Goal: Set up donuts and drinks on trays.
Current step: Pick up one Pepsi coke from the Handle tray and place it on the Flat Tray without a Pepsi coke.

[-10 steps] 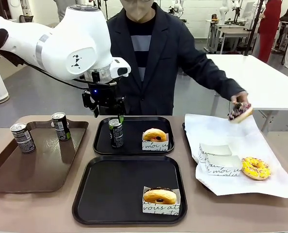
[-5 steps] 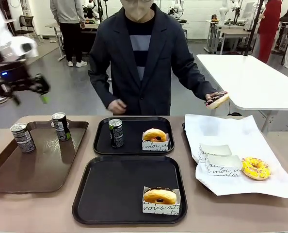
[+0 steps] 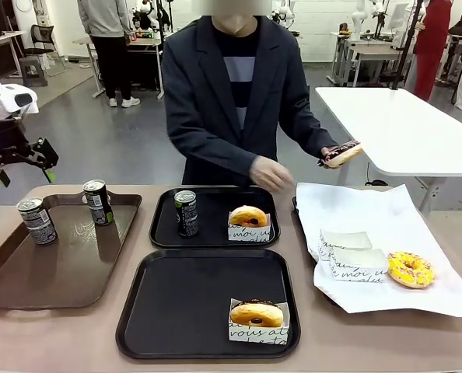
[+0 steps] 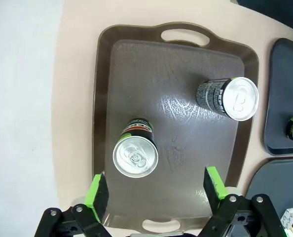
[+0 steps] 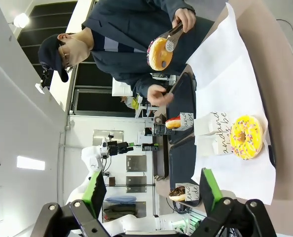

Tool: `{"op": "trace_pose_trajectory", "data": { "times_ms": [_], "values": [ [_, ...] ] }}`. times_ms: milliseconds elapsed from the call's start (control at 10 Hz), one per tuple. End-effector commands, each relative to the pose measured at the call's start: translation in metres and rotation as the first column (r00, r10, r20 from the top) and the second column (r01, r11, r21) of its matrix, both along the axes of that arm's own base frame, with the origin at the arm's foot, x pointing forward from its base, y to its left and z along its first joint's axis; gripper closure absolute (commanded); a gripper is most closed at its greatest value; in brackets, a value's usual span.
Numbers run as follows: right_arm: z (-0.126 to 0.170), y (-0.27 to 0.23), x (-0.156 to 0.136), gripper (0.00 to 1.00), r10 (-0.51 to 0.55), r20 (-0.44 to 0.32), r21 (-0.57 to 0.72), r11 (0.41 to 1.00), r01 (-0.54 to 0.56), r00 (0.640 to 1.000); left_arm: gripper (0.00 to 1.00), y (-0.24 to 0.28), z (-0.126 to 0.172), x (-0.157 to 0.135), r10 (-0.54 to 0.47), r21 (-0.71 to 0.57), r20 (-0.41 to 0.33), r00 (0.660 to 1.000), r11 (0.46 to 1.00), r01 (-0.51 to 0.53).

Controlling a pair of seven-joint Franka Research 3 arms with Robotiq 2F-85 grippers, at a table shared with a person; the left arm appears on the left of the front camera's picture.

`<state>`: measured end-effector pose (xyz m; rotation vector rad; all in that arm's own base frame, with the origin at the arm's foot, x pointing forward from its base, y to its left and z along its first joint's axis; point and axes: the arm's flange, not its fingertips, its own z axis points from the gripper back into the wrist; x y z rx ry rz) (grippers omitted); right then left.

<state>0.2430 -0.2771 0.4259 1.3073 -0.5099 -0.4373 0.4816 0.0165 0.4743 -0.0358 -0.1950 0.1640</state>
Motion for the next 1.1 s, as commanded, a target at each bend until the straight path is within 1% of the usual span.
{"op": "trace_pose_trajectory", "data": {
  "times_ms": [0, 500, 600, 700, 800, 1000],
  "values": [
    [0.001, 0.000, -0.001, 0.00, 0.003, 0.014, 0.000, 1.000, -0.003, 1.000, 0.00, 0.001, 0.010, -0.004, -0.001, -0.007, 0.004, 1.000, 1.000, 0.001],
    [0.001, 0.000, -0.001, 0.00, 0.003, 0.014, 0.000, 1.000, -0.003, 1.000, 0.00, 0.000, 0.008, -0.002, 0.000, -0.001, 0.012, 1.000, 1.000, 0.000],
    [0.001, 0.000, -0.001, 0.00, 0.003, 0.014, 0.000, 1.000, -0.003, 1.000, 0.00, 0.004, -0.007, 0.009, -0.023, 0.019, -0.021, 1.000, 1.000, 0.023],
    [0.001, 0.000, -0.001, 0.00, 0.003, 0.014, 0.000, 1.000, -0.003, 1.000, 0.00, 0.008, -0.015, 0.015, -0.052, 0.056, -0.025, 0.998, 0.997, 0.053],
    [0.001, 0.000, -0.001, 0.00, 0.003, 0.014, 0.000, 1.000, -0.003, 1.000, 0.00, 0.010, -0.027, 0.013, -0.062, 0.073, -0.023, 0.998, 0.995, 0.064],
    [0.001, 0.000, -0.001, 0.00, 0.003, 0.014, 0.000, 1.000, -0.003, 1.000, 0.00, 0.016, -0.038, 0.024, -0.101, 0.080, -0.058, 0.993, 0.991, 0.105]
  ]
}}
